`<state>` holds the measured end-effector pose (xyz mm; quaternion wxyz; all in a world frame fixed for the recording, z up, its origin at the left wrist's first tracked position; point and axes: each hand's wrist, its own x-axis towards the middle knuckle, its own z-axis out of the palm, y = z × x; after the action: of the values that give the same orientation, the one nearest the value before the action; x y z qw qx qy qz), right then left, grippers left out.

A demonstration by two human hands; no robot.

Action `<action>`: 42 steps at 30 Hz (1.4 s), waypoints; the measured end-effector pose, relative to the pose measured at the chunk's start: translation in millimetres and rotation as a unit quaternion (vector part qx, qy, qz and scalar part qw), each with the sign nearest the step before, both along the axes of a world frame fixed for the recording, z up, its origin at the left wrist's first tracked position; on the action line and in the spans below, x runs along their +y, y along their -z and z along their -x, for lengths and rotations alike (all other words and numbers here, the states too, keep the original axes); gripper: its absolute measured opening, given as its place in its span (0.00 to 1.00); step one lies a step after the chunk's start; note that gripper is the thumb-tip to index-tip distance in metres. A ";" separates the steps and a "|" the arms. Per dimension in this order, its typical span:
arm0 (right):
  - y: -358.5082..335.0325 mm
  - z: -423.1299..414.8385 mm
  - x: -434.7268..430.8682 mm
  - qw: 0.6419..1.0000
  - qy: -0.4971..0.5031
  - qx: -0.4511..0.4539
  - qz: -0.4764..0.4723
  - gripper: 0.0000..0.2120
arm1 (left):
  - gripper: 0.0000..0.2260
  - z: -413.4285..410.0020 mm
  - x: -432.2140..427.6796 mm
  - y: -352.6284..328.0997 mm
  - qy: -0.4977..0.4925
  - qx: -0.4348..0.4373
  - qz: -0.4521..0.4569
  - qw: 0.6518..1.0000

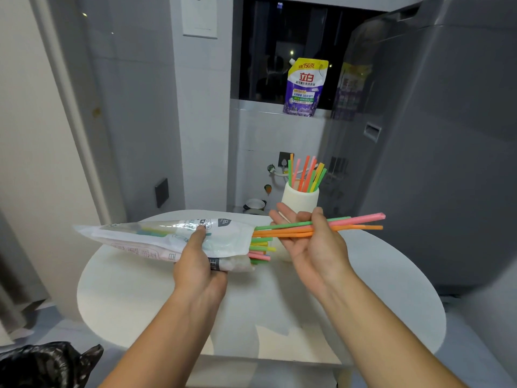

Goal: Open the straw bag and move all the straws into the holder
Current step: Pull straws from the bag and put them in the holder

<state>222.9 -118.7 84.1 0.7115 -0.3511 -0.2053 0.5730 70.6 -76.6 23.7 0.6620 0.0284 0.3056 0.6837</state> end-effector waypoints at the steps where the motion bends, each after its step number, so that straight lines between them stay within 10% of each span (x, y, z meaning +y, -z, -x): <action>1: -2.8 -3.0 0.3 1.000 0.003 0.000 -0.005 0.18 | 0.20 1.4 0.4 -0.6 -0.002 0.001 0.005 1.000; 28: -106.2 -95.2 34.4 0.987 0.137 -0.054 -0.058 0.15 | 0.20 1.5 8.7 13.4 0.005 -0.002 0.017 1.000; 42: -130.1 -90.0 49.8 0.924 0.215 -0.302 -0.094 0.17 | 0.18 -1.3 3.0 7.9 -0.006 0.005 -0.006 1.000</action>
<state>312.9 -69.0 214.2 0.7517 -0.4751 -0.3826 0.2509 71.9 -73.7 15.8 0.6565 0.0340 0.3053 0.6890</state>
